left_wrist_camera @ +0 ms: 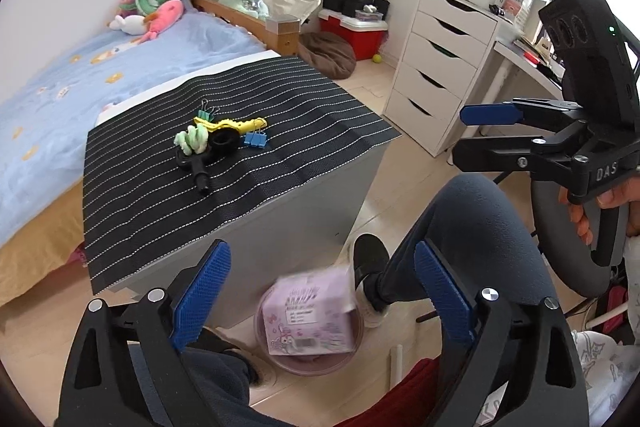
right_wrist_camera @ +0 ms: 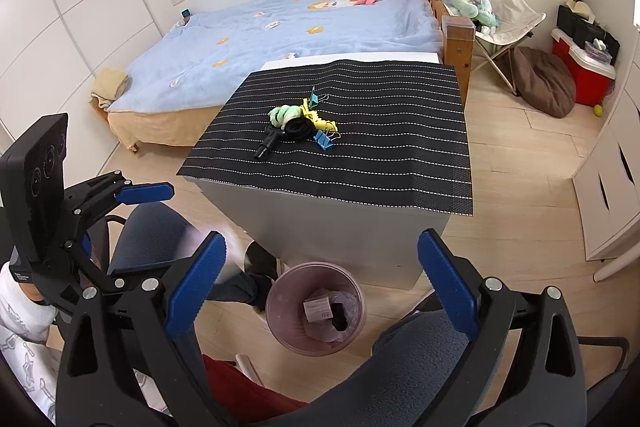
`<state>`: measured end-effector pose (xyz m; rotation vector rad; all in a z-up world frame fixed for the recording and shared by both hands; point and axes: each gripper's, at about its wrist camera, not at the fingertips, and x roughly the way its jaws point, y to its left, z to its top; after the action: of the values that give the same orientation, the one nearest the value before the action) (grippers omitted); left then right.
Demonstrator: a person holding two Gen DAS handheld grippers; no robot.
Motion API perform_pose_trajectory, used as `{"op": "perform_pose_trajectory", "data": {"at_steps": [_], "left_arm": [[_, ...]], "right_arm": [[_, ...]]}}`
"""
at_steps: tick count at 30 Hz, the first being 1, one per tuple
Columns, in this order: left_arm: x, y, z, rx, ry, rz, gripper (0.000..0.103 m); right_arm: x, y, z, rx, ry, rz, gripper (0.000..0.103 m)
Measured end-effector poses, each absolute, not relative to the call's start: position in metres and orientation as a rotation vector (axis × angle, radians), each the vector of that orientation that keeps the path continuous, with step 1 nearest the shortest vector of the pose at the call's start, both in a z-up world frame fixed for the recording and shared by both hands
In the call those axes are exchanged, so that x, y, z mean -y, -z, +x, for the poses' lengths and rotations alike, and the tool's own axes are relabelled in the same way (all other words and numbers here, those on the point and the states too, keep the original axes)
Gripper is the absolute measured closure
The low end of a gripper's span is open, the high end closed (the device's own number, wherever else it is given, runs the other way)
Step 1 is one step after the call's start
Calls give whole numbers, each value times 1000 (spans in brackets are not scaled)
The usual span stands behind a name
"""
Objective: Collect trash
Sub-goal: 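Move the lilac box over the pink bin and open the left tool, then reach the left tool to the black handle under the green coil and close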
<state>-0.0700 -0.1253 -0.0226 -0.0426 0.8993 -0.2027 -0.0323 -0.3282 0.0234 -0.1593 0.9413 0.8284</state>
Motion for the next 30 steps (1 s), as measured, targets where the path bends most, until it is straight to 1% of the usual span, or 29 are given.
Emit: {"op": "perform_pose_trajectory", "data": {"at_steps": [5, 14, 30], "left_arm": [[117, 24, -70, -892, 153, -49, 8], [101, 23, -72, -886, 76, -69, 8], [73, 15, -64, -849, -6, -102, 8]], "right_arm": [[324, -22, -33, -946, -835, -162, 7], [317, -17, -35, -954, -854, -169, 5], [305, -24, -31, -936, -879, -177, 5]]}}
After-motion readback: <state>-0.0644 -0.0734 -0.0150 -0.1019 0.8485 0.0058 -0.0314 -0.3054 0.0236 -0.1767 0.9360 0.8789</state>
